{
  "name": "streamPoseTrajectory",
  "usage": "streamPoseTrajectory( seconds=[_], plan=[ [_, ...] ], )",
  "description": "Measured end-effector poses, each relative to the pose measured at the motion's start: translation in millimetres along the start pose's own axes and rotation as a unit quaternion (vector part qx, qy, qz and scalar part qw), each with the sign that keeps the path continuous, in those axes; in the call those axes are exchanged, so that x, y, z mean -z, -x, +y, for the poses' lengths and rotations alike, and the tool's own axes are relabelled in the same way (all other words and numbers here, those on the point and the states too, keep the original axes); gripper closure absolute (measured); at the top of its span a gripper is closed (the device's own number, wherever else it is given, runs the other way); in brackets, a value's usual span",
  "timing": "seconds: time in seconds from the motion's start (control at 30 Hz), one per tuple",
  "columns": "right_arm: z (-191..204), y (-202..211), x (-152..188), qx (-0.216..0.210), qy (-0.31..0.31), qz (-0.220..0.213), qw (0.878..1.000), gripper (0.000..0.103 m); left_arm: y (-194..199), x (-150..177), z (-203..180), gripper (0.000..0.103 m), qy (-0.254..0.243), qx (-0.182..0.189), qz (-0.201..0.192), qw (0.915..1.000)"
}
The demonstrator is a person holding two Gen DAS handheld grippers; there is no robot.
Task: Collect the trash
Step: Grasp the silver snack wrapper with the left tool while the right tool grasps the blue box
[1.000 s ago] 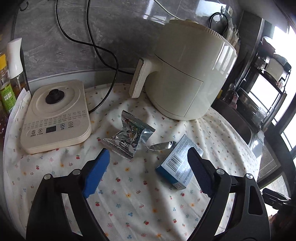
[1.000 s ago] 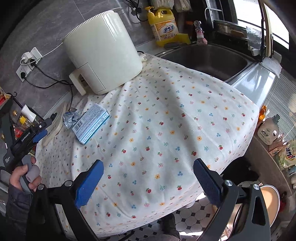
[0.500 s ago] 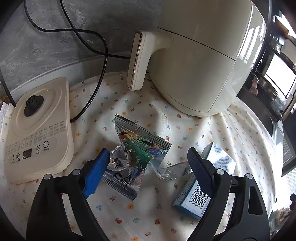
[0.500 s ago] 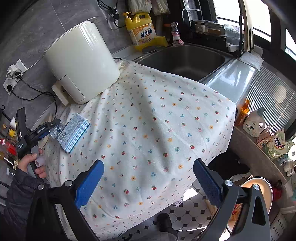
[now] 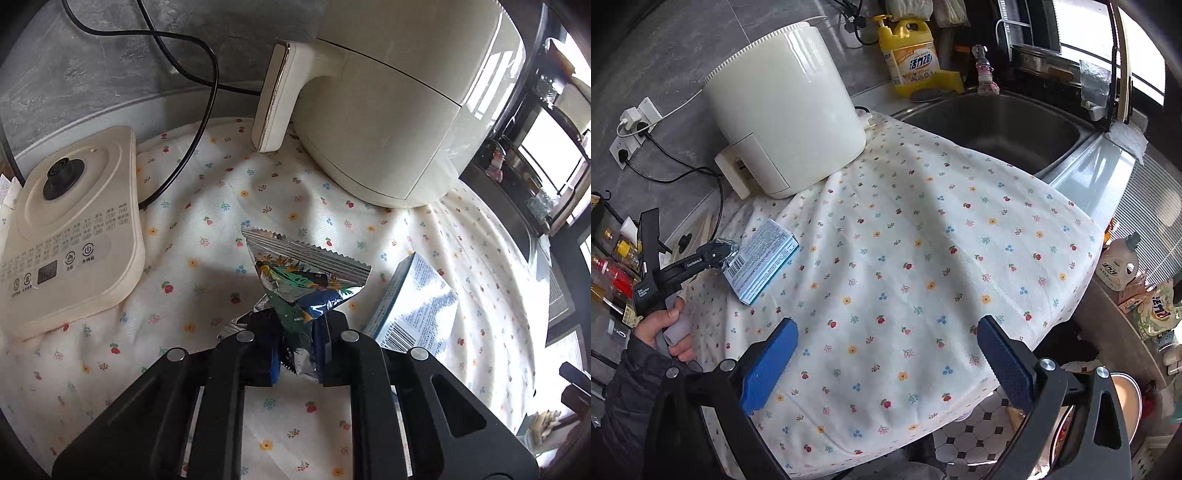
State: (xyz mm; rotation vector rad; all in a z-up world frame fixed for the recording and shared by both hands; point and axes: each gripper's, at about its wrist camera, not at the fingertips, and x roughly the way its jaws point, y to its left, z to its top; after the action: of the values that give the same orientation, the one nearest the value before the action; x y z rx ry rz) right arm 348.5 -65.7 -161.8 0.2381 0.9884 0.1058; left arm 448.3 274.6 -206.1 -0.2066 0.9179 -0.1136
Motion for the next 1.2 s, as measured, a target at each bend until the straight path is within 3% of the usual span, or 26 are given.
streamPoseTrajectory(
  seconds=[0.23, 0.37, 0.83, 1.03, 1.2],
  plan=[
    [38.2, -18.0, -3.1, -0.031, 0.037, 0.016, 0.999, 0.008, 23.1, 27.0, -15.2, 0.09, -0.004, 0.081, 0.02, 0.9965],
    [50.3, -27.2, -2.1, -0.044, 0.044, 0.027, 0.998, 0.008, 39.8, 44.7, -20.2, 0.09, -0.005, 0.103, 0.023, 0.9944],
    [131.6, -75.2, -5.6, -0.085, 0.122, 0.058, 0.987, 0.008, 108.9, 83.4, 49.5, 0.091, 0.071, 0.027, -0.021, 0.9969],
    [163.0, -110.5, -9.2, -0.064, 0.148, 0.078, 0.984, 0.008, 124.8, 99.3, 70.5, 0.091, 0.093, 0.002, -0.025, 0.9953],
    [168.6, -130.6, -10.2, -0.014, 0.152, 0.083, 0.985, 0.01, 127.2, 103.9, 70.0, 0.091, 0.093, -0.001, -0.023, 0.9954]
  ],
)
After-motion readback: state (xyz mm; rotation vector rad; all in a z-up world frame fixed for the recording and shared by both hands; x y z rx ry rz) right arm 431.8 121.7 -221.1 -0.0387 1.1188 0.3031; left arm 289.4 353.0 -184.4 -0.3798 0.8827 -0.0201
